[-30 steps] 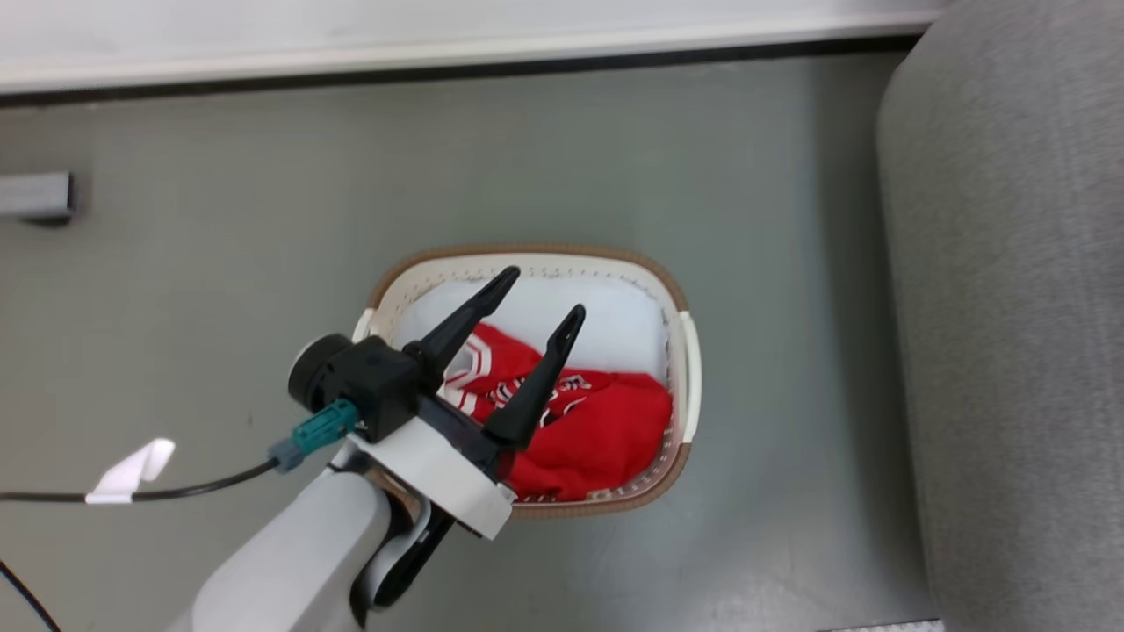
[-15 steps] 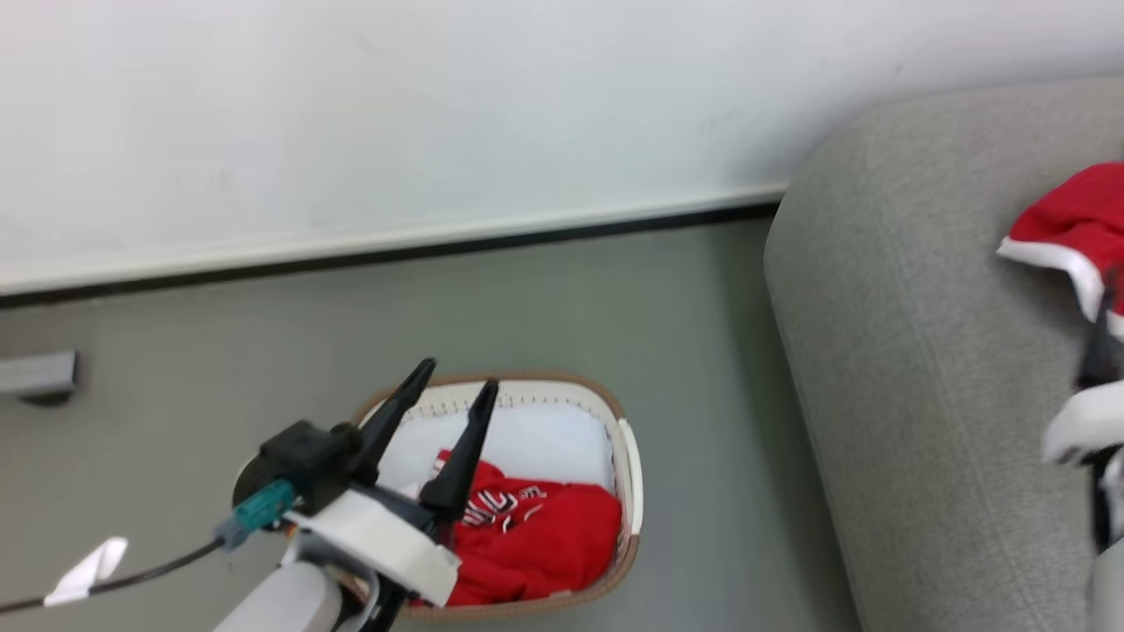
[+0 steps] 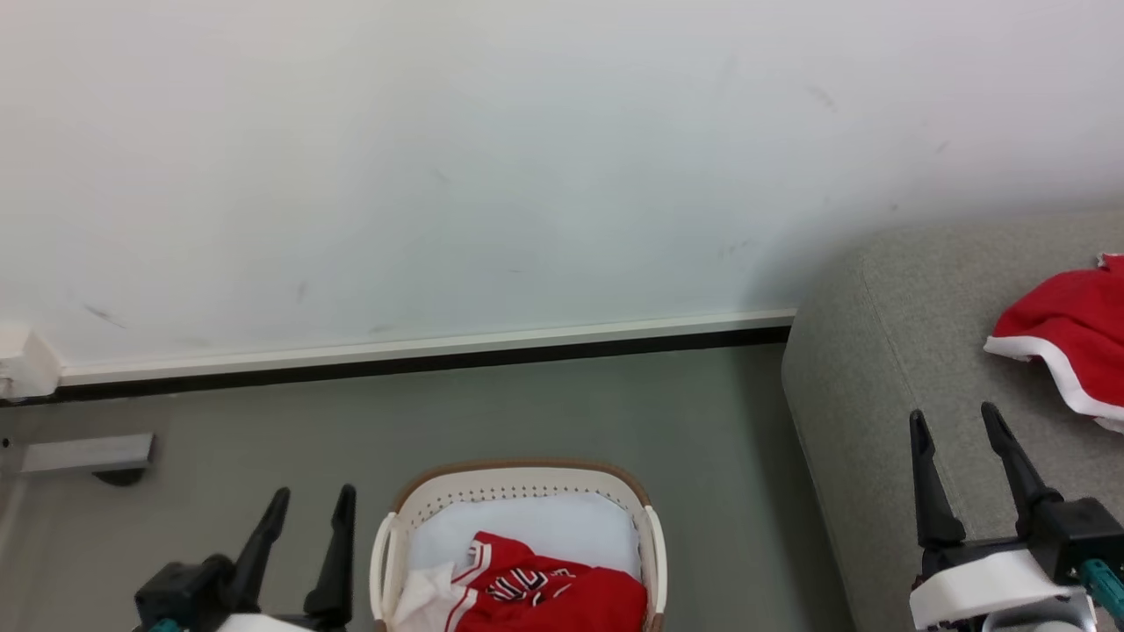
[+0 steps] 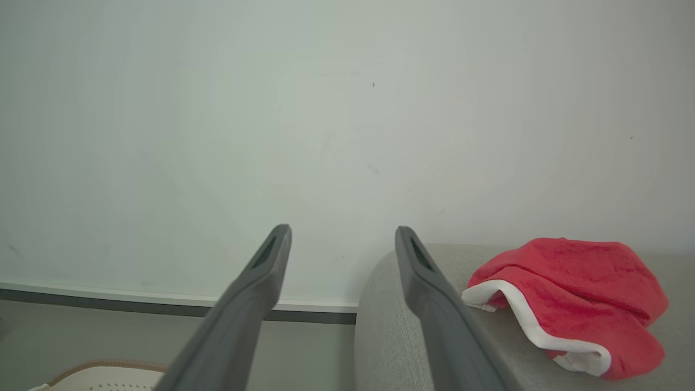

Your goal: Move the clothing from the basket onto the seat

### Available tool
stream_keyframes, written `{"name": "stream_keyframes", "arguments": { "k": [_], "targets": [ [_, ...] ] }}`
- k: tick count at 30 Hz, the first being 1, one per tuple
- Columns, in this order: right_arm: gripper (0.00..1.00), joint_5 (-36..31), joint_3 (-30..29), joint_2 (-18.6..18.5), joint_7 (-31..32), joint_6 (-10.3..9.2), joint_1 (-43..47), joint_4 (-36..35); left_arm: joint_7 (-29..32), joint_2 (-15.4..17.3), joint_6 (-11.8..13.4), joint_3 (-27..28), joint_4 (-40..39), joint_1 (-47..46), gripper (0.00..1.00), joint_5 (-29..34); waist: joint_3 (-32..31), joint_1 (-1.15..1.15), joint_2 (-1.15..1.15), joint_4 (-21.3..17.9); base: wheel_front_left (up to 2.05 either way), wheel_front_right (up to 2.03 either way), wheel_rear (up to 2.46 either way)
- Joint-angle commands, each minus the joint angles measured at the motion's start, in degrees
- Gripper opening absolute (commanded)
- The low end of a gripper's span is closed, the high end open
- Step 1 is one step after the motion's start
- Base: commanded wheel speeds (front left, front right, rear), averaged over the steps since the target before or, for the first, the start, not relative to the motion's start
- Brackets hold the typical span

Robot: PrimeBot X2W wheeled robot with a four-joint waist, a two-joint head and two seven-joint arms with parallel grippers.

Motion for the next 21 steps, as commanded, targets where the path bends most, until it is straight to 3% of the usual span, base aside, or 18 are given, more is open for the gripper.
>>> {"name": "stream_keyframes", "arguments": {
  "k": [1,9,21],
  "targets": [
    [1.00,0.99,-0.03,-0.34,0.01,-0.14,1.14,-0.40,0.00,-0.39,-0.25,1.07,-0.13,1.04,1.00,1.03,-1.32,0.02,0.00,1.33,0.00,0.00,0.00],
    [1.00,5.30,4.36,-0.21,0.01,-0.14,7.13,2.41,-0.01,-5.33,-3.36,9.31,1.04,7.45,1.00,7.39,-4.39,0.02,0.00,3.01,0.00,0.00,0.00],
    [1.00,6.55,6.53,-0.28,0.00,-0.14,7.36,3.17,-0.01,-10.07,-8.03,13.98,2.17,8.19,1.00,12.77,-4.24,0.02,0.00,2.00,0.00,0.00,0.00]
  ]
}}
